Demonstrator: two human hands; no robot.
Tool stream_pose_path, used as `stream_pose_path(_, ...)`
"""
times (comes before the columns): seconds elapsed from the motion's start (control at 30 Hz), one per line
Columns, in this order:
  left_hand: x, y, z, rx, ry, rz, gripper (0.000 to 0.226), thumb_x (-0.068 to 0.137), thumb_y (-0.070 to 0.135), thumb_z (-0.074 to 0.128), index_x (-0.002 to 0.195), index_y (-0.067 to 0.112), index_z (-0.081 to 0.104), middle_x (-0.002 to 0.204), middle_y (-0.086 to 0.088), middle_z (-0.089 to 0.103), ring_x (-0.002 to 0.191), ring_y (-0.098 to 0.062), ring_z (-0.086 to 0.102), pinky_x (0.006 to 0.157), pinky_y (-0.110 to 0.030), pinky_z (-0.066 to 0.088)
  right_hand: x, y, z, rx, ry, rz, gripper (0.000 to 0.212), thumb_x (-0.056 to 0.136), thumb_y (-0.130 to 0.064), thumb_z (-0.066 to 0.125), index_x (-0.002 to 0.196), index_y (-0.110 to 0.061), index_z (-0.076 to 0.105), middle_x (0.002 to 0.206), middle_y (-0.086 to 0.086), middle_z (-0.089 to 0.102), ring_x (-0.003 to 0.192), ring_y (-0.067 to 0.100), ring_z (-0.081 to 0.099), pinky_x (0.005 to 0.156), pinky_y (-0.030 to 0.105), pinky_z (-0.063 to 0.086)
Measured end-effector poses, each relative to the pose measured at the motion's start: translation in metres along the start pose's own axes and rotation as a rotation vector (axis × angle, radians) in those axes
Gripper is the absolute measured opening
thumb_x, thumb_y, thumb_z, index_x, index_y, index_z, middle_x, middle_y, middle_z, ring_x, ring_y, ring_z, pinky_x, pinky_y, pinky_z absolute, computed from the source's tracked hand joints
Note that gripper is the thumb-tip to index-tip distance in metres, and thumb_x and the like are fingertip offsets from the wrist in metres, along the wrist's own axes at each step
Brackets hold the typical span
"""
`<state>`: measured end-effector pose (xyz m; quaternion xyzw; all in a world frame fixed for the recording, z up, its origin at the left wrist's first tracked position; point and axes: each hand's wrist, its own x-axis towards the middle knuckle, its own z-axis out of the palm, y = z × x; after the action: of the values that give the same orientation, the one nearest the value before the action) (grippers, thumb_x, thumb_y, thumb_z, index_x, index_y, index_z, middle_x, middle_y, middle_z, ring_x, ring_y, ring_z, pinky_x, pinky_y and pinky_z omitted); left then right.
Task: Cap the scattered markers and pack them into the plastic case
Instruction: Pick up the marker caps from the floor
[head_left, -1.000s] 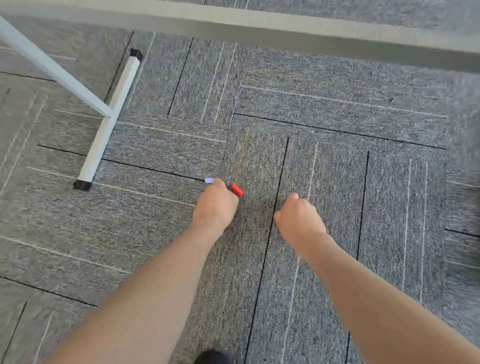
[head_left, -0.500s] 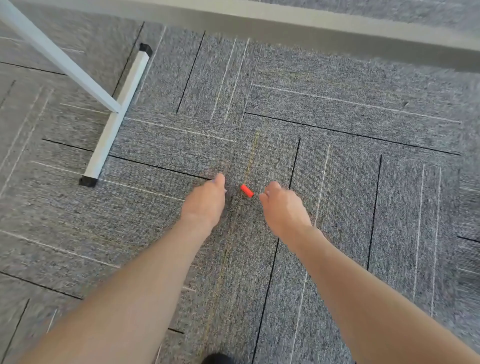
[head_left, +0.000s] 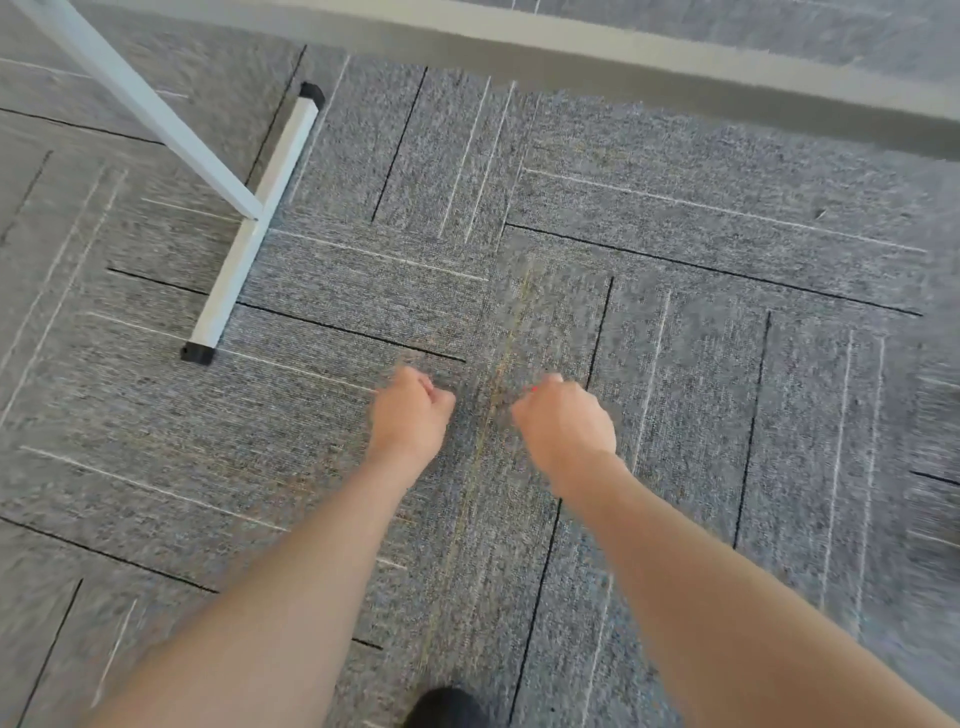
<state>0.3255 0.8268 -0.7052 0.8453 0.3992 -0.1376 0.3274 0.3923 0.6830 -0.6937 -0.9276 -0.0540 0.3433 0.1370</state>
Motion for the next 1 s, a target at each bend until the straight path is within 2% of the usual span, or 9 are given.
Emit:
stream_pose_path(0.07, -0.023, 0.012, 0.002, -0.158, 0.056, -0.039, 0.009, 0.097, 0.017, 0.056, 0.093, 0.011, 0.051, 0.071, -0.001, 0.057, 0.052, -0.012, 0.048, 0.044, -0.023, 0.036, -0.013, 0.013, -0.022, 0.060, 0.026, 0.040, 0.026, 0.096, -0.014, 0.040, 0.115, -0.003, 0.053, 0.091, 0.013, 0.067, 0.076, 0.031, 0.065, 0.065, 0.037, 0.055)
stream_pose_path(0.17, -0.066, 0.044, -0.010, -0.302, 0.088, -0.037, 0.010, 0.095, 0.019, 0.057, 0.096, 0.011, 0.052, 0.075, -0.004, 0.060, 0.056, -0.013, 0.050, 0.044, -0.020, 0.035, -0.045, 0.030, -0.074, 0.068, 0.033, 0.091, 0.012, 0.090, -0.016, 0.049, 0.084, -0.009, 0.056, 0.079, 0.008, 0.060, 0.077, 0.031, 0.058, 0.064, 0.033, 0.047)
stream_pose_path(0.3, -0.134, 0.122, -0.042, -0.459, 0.080, 0.077, 0.012, 0.092, 0.011, 0.058, 0.096, 0.017, 0.048, 0.077, -0.002, 0.059, 0.063, -0.020, 0.052, 0.053, -0.023, 0.038, -0.111, 0.046, -0.173, 0.097, 0.112, 0.146, 0.026, 0.085, -0.010, 0.053, 0.059, -0.010, 0.052, 0.065, 0.006, 0.056, 0.070, 0.029, 0.058, 0.052, 0.025, 0.041)
stream_pose_path(0.4, -0.188, 0.182, -0.079, -0.449, 0.013, 0.225, 0.017, 0.093, 0.013, 0.057, 0.104, 0.024, 0.051, 0.080, 0.004, 0.061, 0.065, -0.015, 0.056, 0.059, -0.030, 0.039, -0.171, 0.044, -0.242, 0.071, 0.153, 0.147, 0.025, 0.088, -0.009, 0.051, 0.064, -0.008, 0.053, 0.066, 0.002, 0.051, 0.075, 0.028, 0.059, 0.056, 0.025, 0.045)
stream_pose_path(0.5, -0.250, 0.233, -0.134, -0.444, -0.026, 0.389, 0.011, 0.096, 0.018, 0.052, 0.102, 0.023, 0.060, 0.073, 0.000, 0.064, 0.065, -0.023, 0.060, 0.060, -0.035, 0.045, -0.245, 0.040, -0.309, 0.123, 0.290, 0.143, 0.027, 0.090, -0.025, 0.053, 0.067, -0.012, 0.050, 0.068, 0.002, 0.049, 0.071, 0.025, 0.052, 0.064, 0.029, 0.043)
stream_pose_path(0.6, -0.302, 0.267, -0.184, -0.476, -0.006, 0.452, 0.012, 0.096, 0.017, 0.047, 0.096, 0.019, 0.060, 0.066, 0.003, 0.057, 0.059, -0.019, 0.052, 0.055, -0.032, 0.038, -0.309, 0.039, -0.356, 0.175, 0.397, 0.104, 0.027, 0.090, -0.022, 0.051, 0.065, -0.012, 0.050, 0.067, 0.003, 0.056, 0.058, 0.018, 0.051, 0.052, 0.025, 0.039)
stream_pose_path(0.73, -0.381, 0.310, -0.242, -0.525, 0.009, 0.558, 0.012, 0.095, 0.020, 0.046, 0.094, 0.024, 0.058, 0.077, -0.006, 0.068, 0.067, -0.022, 0.061, 0.063, -0.038, 0.051, -0.405, 0.042, -0.410, 0.205, 0.527, 0.061, 0.030, 0.090, -0.025, 0.052, 0.063, -0.013, 0.049, 0.066, 0.002, 0.054, 0.059, 0.019, 0.052, 0.049, 0.025, 0.036)
stream_pose_path(0.87, -0.469, 0.356, -0.284, -0.596, 0.008, 0.670, 0.006, 0.087, 0.020, 0.053, 0.088, 0.017, 0.057, 0.074, -0.002, 0.062, 0.065, -0.018, 0.055, 0.060, -0.033, 0.046, -0.512, 0.061, -0.457, 0.210, 0.710, 0.031, 0.023, 0.094, -0.030, 0.047, 0.079, -0.014, 0.054, 0.067, -0.003, 0.046, 0.075, 0.024, 0.052, 0.061, 0.027, 0.036)
stream_pose_path(1.0, -0.544, 0.424, -0.300, -0.727, -0.049, 0.745, 0.018, 0.064, 0.038, 0.052, 0.070, 0.021, 0.050, 0.061, 0.002, 0.057, 0.057, -0.024, 0.054, 0.060, -0.041, 0.048, -0.616, 0.104, -0.501, 0.207, 0.835, 0.062, 0.027, 0.098, -0.028, 0.043, 0.090, -0.010, 0.062, 0.088, 0.009, 0.059, 0.095, 0.031, 0.063, 0.069, 0.029, 0.042)
